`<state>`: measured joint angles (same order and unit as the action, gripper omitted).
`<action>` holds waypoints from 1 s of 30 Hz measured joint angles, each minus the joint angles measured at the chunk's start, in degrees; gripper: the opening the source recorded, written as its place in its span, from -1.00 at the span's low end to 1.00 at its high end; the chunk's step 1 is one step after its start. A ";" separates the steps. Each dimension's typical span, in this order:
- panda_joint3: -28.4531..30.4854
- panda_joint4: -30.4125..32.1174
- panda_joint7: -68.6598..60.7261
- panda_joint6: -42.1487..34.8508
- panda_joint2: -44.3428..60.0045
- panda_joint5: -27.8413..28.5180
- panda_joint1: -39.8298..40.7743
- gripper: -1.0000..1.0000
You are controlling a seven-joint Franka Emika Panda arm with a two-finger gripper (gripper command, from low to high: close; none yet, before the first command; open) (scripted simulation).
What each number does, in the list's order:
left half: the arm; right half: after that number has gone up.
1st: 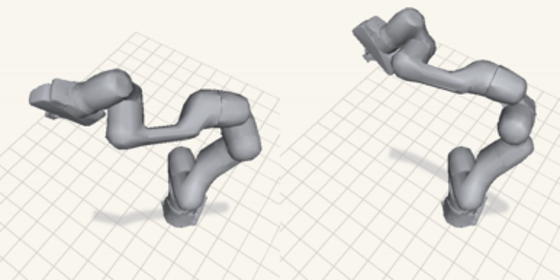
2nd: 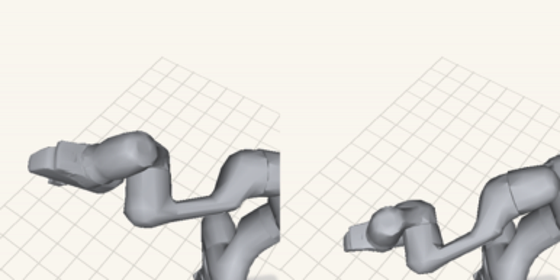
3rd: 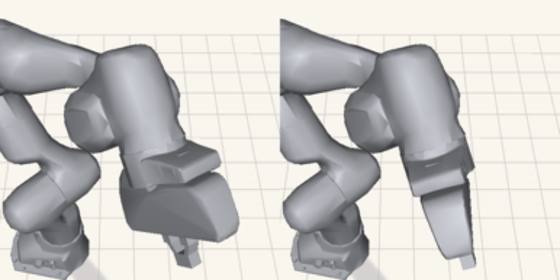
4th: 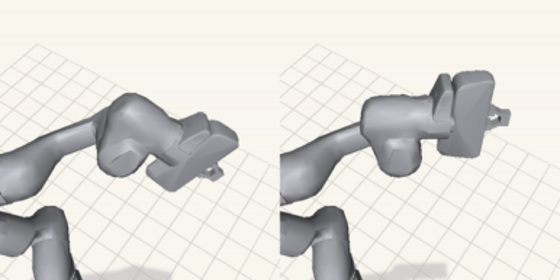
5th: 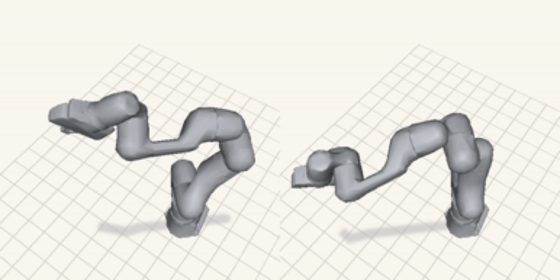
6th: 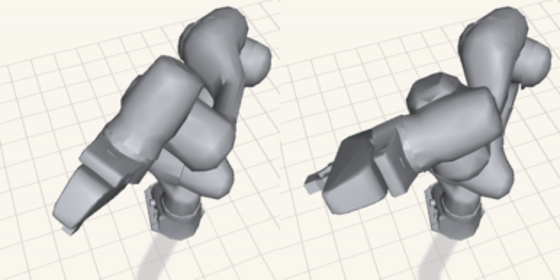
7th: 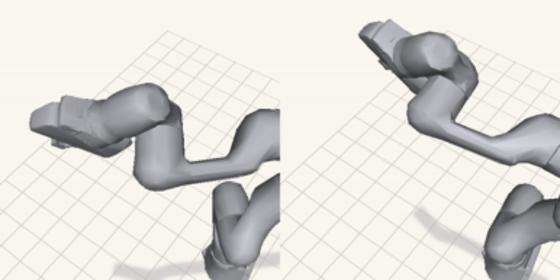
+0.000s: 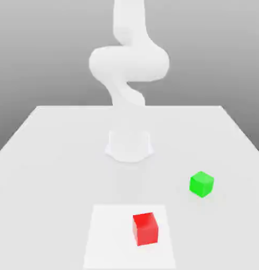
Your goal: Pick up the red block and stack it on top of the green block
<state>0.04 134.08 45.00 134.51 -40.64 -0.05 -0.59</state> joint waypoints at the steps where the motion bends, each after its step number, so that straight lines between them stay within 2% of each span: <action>1: 0.02 1.00 -0.37 1.19 2.28 -0.02 -0.25 0.00; 20: -0.97 18.45 -6.44 21.97 41.94 0.03 -3.62 0.00; 26: -0.63 18.29 -6.49 31.63 54.39 0.61 -3.97 0.00; 27: -0.54 18.02 -6.43 33.27 56.30 0.66 -4.05 -1.00; 30: -0.55 18.02 -6.39 33.26 56.30 0.70 -4.04 -1.00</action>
<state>-0.51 152.09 38.60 167.77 15.67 0.66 -4.62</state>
